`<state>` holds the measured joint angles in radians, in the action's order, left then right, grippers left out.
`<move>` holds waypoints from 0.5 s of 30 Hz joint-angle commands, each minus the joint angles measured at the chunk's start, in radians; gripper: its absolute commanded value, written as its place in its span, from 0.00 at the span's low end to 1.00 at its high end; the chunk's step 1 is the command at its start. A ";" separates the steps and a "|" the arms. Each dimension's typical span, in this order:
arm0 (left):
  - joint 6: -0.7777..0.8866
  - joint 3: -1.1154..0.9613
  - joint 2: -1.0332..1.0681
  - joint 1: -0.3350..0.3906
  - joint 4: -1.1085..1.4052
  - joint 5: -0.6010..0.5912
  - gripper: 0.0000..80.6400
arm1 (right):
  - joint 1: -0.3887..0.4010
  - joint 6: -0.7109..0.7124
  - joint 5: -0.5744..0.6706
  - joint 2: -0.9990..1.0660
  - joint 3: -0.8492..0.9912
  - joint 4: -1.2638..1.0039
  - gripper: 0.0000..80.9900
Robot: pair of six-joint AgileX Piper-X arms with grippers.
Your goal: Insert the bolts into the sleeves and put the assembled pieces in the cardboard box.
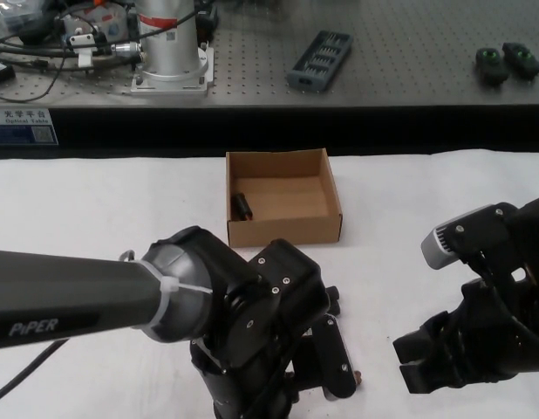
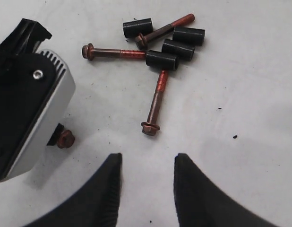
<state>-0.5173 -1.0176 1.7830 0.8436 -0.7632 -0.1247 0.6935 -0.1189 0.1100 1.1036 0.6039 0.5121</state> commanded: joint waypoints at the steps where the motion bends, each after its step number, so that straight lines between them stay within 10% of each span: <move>1: 0.106 0.006 0.010 0.006 0.105 0.007 0.01 | -0.006 0.000 0.004 -0.014 -0.005 -0.010 0.34; 15: 0.633 0.013 -0.203 -0.152 0.499 -0.048 0.01 | -0.075 0.007 -0.025 -0.008 0.011 -0.079 0.26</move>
<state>0.0000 -1.0031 1.6345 0.7556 -0.2933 -0.1575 0.6322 -0.1189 0.0828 1.1012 0.6014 0.4634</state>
